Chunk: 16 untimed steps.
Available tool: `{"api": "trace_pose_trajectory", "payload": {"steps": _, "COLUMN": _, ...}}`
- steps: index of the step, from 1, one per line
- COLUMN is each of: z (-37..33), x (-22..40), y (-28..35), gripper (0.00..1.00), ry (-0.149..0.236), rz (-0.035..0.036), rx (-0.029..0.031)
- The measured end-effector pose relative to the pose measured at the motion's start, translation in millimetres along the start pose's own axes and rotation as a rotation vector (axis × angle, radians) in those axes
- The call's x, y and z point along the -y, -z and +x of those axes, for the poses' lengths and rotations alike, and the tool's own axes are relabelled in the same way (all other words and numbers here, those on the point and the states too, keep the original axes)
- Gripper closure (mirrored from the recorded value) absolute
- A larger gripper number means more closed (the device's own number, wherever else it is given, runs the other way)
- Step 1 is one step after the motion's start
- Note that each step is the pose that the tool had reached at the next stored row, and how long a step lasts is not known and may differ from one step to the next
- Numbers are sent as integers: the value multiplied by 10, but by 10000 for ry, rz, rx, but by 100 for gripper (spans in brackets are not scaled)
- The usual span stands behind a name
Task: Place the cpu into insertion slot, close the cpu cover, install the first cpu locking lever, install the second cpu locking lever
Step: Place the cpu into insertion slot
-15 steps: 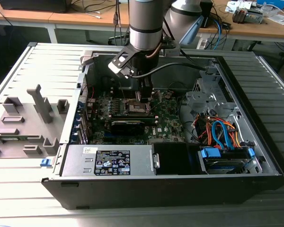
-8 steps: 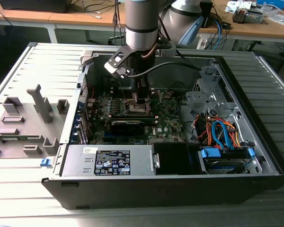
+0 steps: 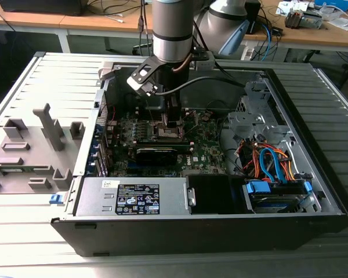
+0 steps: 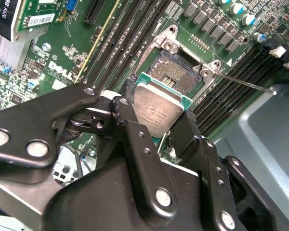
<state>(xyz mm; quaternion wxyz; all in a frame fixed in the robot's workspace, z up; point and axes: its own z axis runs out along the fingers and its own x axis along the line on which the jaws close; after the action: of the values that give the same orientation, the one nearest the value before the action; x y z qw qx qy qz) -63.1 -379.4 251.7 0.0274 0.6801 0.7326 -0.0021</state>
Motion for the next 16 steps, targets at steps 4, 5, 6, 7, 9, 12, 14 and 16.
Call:
{"api": "trace_pose_trajectory", "payload": {"steps": 4, "z": 1, "x": 1, "y": -11, "gripper": 46, "ry": -46, "rz": 2, "rx": 9}}
{"api": "trace_pose_trajectory", "payload": {"steps": 5, "z": 1, "x": 1, "y": -14, "gripper": 46, "ry": -51, "rz": 3, "rx": 13}}
{"api": "trace_pose_trajectory", "payload": {"steps": 6, "z": 1, "x": 1, "y": -16, "gripper": 46, "ry": -51, "rz": 2, "rx": 14}}
{"api": "trace_pose_trajectory", "payload": {"steps": 7, "z": 2, "x": 1, "y": -20, "gripper": 46, "ry": -52, "rz": 2, "rx": 15}}
{"api": "trace_pose_trajectory", "payload": {"steps": 9, "z": 2, "x": 1, "y": -28, "gripper": 46, "ry": -53, "rz": 4, "rx": 23}}
{"api": "trace_pose_trajectory", "payload": {"steps": 12, "z": 2, "x": 2, "y": -42, "gripper": 46, "ry": -57, "rz": 5, "rx": 24}}
{"api": "trace_pose_trajectory", "payload": {"steps": 14, "z": 2, "x": 2, "y": -46, "gripper": 46, "ry": -57, "rz": 4, "rx": 25}}
{"api": "trace_pose_trajectory", "payload": {"steps": 16, "z": 3, "x": 2, "y": -50, "gripper": 46, "ry": -58, "rz": 4, "rx": 25}}
